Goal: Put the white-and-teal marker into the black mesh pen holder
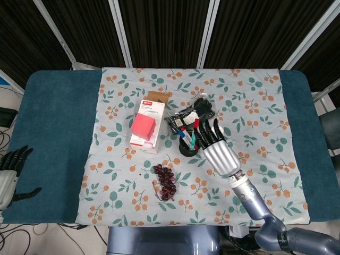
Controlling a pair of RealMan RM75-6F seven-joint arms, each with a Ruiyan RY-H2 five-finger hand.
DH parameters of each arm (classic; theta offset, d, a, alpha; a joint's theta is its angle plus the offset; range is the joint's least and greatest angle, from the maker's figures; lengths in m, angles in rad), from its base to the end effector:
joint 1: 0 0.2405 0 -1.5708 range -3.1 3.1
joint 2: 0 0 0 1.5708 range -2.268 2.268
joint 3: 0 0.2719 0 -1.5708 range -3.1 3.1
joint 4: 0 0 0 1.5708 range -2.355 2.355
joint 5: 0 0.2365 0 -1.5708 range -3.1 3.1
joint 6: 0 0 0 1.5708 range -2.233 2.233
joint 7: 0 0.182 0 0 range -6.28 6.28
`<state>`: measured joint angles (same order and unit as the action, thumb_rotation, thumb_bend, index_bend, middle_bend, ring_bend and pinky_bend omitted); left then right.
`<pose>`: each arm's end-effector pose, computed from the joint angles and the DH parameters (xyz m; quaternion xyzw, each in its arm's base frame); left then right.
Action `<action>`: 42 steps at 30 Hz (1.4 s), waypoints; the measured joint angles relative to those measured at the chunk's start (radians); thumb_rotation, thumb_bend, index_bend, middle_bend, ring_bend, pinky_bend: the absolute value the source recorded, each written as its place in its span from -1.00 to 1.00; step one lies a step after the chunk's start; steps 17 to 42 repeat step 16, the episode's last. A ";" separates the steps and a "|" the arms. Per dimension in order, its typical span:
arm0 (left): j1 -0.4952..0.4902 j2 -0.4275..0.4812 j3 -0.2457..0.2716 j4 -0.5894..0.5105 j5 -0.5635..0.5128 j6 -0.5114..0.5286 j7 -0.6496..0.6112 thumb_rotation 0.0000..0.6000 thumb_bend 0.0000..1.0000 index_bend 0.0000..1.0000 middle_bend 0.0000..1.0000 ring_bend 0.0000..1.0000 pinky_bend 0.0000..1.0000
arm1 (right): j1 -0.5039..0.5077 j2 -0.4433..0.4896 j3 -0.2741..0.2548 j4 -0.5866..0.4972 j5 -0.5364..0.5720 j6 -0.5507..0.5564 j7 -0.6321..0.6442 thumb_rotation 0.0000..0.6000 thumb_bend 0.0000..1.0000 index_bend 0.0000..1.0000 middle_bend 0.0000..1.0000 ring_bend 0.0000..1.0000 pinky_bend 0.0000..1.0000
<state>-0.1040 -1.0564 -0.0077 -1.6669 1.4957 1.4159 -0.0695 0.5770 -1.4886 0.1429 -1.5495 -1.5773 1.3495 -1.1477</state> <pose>-0.3351 0.2173 0.1392 -0.6037 -0.4333 -0.3772 0.5528 -0.1308 -0.3418 0.0157 0.7284 0.0929 0.2925 0.6126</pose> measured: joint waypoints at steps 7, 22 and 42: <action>0.004 -0.008 0.002 0.007 0.012 0.015 0.023 1.00 -0.90 -1.00 -1.00 -1.00 -1.00 | -0.152 0.079 -0.053 -0.109 0.035 0.129 0.260 1.00 -0.84 -1.00 -1.00 -1.00 -0.67; 0.012 -0.029 0.002 0.023 0.028 0.043 0.056 1.00 -0.90 -1.00 -1.00 -1.00 -1.00 | -0.338 0.196 -0.166 -0.135 0.039 0.249 0.624 1.00 -0.86 -1.00 -1.00 -1.00 -0.67; 0.012 -0.029 0.002 0.023 0.028 0.043 0.056 1.00 -0.90 -1.00 -1.00 -1.00 -1.00 | -0.338 0.196 -0.166 -0.135 0.039 0.249 0.624 1.00 -0.86 -1.00 -1.00 -1.00 -0.67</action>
